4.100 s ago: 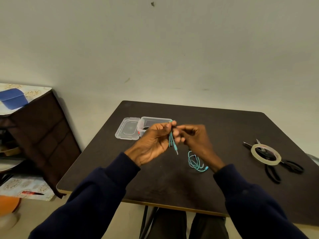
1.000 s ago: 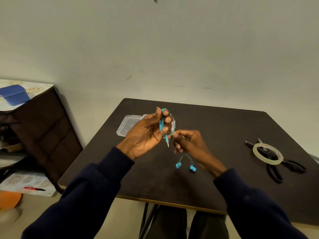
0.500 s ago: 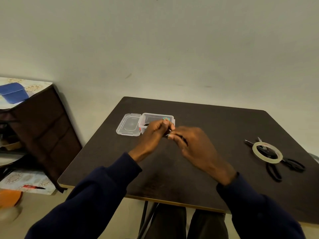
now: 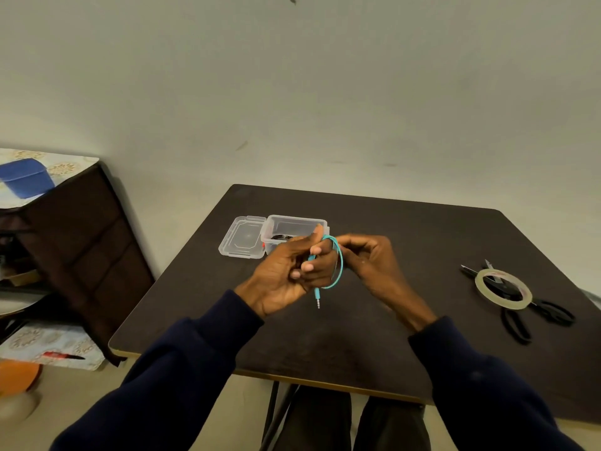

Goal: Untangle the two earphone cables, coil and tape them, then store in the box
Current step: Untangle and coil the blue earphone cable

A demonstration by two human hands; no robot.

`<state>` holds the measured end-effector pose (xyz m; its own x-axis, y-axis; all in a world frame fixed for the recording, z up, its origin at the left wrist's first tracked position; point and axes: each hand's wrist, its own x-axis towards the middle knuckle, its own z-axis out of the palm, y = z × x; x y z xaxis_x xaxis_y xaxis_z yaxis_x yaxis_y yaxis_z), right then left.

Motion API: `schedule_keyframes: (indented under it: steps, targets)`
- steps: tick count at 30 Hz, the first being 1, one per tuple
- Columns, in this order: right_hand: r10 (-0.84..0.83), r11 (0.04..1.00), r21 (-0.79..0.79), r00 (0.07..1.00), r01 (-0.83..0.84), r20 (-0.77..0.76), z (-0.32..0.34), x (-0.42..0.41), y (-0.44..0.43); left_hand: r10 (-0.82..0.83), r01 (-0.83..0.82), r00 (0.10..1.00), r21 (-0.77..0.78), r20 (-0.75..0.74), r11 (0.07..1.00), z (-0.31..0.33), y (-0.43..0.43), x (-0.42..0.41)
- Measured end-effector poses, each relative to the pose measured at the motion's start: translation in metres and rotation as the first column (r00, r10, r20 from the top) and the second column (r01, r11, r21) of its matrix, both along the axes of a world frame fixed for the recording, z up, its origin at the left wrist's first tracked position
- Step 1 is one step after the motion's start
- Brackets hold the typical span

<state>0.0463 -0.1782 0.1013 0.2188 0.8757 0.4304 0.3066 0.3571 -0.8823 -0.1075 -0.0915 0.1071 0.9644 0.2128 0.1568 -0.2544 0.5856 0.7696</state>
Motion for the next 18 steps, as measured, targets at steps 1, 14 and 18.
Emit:
schedule_keyframes:
  steps: [1, 14, 18]
  targets:
    - [0.041, 0.998, -0.044, 0.989, -0.047, -0.141, -0.007, -0.004, -0.002, -0.011, 0.011, 1.0, -0.025, 0.017, 1.0, 0.001, 0.001, 0.0]
    - [0.112, 0.982, -0.07, 0.839, -0.175, -0.533, -0.006, -0.023, -0.012, 0.074, -0.073, 0.997, -0.082, 0.012, 0.994, 0.006, 0.009, -0.005]
    - [0.048, 0.994, -0.065, 0.905, -0.083, -0.422, -0.011, -0.019, -0.01, 0.059, -0.058, 0.997, 0.004, -0.049, 0.998, 0.011, 0.01, -0.009]
